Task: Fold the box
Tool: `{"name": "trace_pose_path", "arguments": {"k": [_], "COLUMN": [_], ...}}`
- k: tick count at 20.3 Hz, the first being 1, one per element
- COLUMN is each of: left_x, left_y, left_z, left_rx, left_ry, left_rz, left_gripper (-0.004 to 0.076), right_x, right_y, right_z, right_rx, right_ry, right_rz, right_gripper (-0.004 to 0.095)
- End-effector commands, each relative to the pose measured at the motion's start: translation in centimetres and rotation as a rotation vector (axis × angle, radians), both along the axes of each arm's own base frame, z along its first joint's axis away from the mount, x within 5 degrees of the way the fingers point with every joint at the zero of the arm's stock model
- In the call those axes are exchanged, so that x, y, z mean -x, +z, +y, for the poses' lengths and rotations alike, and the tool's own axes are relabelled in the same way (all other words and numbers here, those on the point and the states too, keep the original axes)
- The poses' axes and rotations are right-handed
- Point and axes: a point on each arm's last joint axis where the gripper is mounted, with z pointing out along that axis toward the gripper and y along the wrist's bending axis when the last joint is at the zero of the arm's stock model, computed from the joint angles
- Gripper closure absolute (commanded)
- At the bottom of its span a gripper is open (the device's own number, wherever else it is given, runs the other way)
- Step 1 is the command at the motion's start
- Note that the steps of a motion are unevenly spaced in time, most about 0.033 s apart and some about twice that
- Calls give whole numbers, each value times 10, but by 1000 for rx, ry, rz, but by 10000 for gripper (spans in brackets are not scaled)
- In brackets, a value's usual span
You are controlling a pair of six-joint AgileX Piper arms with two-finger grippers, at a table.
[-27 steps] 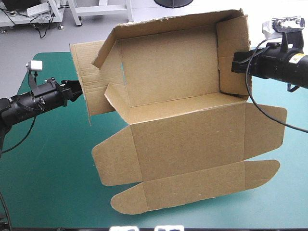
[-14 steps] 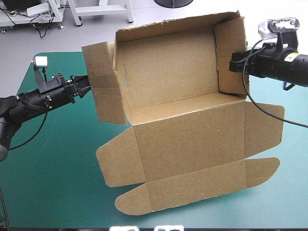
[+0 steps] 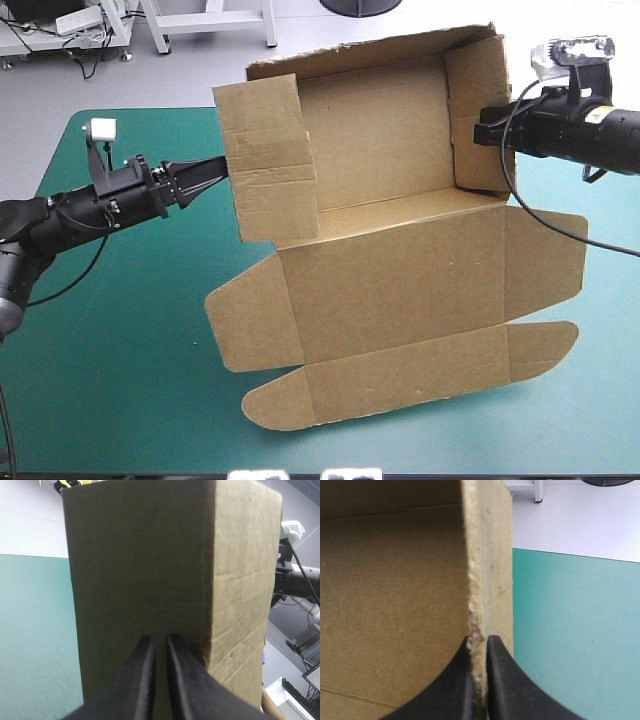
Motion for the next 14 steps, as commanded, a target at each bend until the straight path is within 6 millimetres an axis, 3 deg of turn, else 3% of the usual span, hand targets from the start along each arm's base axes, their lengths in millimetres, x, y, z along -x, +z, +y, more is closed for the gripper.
{"name": "trace_pose_path", "arguments": {"k": [1,4,14], "left_x": [18,20,15], "left_y": [35,46,36], "left_z": [-6,-6,-4], "left_rx": [60,43,-108], "left_ry": [-92,-95,-37], "left_rz": [-129,-158,-142], "left_gripper": [465,351,350], "right_x": [7,2,-1], "right_y": [22,19,20], "right_z": [0,0,23], "right_rx": [-72,-76,-97], "right_ry": [-28,-28,26], "right_rz": [-118,-105,-142], "right_gripper": [908,908,908]}}
